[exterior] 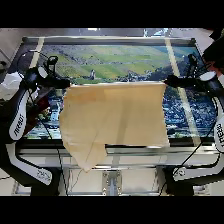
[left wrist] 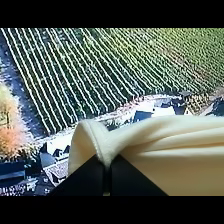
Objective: Fold the shirts.
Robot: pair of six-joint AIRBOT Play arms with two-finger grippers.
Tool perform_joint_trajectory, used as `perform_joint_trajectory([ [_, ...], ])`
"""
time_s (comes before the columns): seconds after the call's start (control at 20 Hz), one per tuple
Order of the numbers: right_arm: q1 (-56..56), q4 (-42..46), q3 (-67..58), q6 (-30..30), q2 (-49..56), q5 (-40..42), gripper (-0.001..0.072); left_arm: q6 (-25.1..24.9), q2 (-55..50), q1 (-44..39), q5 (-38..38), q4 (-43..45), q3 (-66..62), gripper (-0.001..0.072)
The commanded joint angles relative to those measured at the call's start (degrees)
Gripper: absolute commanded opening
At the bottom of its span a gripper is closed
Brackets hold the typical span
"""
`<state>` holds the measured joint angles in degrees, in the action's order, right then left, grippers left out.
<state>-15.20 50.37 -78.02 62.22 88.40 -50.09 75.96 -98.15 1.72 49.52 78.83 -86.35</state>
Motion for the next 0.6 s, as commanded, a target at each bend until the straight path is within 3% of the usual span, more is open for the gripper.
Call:
perform_joint_trajectory([
  [0.0,0.8,5.3,-6.6,0.1,-0.2,-4.5,0.0011,0.0,4.0,-0.6,-3.5,0.3,0.1,0.0013],
  [0.1,0.7,11.0,-10.1,1.9,-2.3,-4.5,0.0011,-0.7,8.0,0.0,-8.9,1.6,0.0,0.0013],
  [0.2,0.5,11.8,-12.4,4.6,-2.7,-2.3,0.0011,1.9,10.1,0.8,-12.9,1.3,0.0,0.0013],
  [0.55,0.7,11.6,-12.9,4.9,2.8,-14.4,0.001,2.0,5.3,-1.8,0.9,1.4,0.1,0.0013],
])
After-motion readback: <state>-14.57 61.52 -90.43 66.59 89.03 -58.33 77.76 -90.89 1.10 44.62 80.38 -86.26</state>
